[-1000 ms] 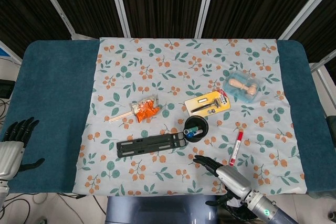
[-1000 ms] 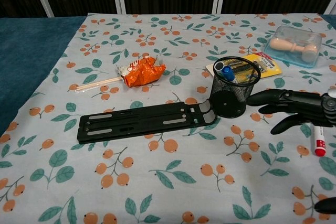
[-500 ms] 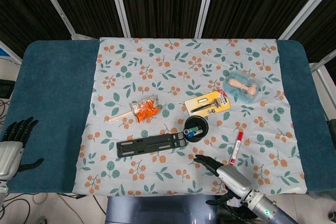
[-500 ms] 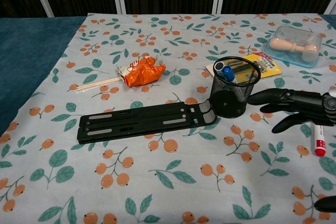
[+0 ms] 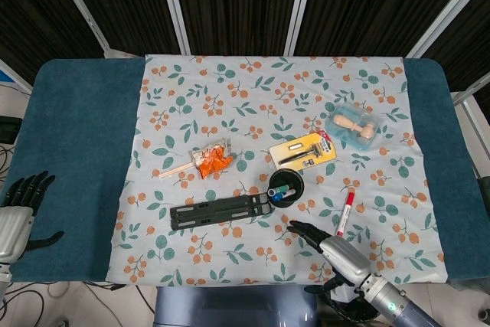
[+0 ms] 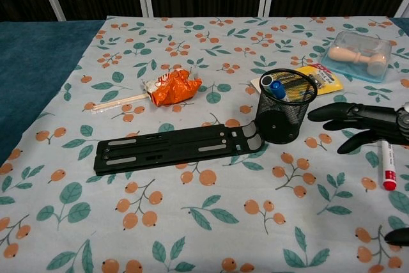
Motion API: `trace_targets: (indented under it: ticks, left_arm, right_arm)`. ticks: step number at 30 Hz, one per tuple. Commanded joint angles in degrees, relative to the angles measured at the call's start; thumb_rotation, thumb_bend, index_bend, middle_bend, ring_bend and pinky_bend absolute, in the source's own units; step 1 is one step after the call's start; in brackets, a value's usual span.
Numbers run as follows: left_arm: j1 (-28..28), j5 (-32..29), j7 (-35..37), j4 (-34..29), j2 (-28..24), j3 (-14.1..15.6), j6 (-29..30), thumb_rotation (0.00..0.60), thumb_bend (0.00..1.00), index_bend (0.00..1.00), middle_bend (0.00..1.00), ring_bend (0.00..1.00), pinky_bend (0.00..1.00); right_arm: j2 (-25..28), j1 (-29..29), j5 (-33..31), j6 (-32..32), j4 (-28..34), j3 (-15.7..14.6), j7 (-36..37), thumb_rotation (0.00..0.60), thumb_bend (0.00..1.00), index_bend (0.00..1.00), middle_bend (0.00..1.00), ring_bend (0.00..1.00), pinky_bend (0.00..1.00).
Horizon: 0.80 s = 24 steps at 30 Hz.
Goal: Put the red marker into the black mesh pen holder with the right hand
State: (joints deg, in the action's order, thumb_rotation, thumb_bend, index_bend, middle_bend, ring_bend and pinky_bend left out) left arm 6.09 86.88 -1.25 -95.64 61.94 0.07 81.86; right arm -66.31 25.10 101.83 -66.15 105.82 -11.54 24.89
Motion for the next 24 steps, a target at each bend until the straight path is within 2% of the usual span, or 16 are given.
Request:
trace_targets:
  ticks: [1, 6, 13, 24]
  left_arm:
    - [-0.01, -0.03, 0.01, 0.01, 0.0, 0.0, -0.02, 0.6, 0.02, 0.0, 0.0, 0.0, 0.0]
    - [0.01, -0.1, -0.07, -0.06, 0.0, 0.01, -0.11, 0.6, 0.02, 0.0, 0.0, 0.0, 0.0]
    - [0.01, -0.1, -0.16, -0.2, -0.02, 0.05, -0.17, 0.6, 0.02, 0.0, 0.0, 0.0, 0.0]
    - [-0.04, -0.17, -0.29, -0.3, 0.04, 0.07, -0.17, 0.6, 0.02, 0.0, 0.0, 0.0, 0.0]
  right_arm:
    - [-0.5, -0.51, -0.05, -1.05, -3.12, 1.29, -4.73, 0.6, 0.15, 0.01, 0.0, 0.0, 0.17]
    - [-2.02, -1.75, 0.17, -3.38, -9.41, 3.24, -13.54, 0.6, 0.19, 0.1, 0.04, 0.04, 0.18]
    - [-5.81, -3.22, 1.5, -6.52, -20.49, 5.16, -23.94, 0.6, 0.26, 0.29, 0.21, 0.17, 0.25]
    - [-10.64, -2.53, 1.1, -4.74, -26.66, 6.1, -28.95, 0.6, 0.27, 0.43, 0.31, 0.24, 0.28]
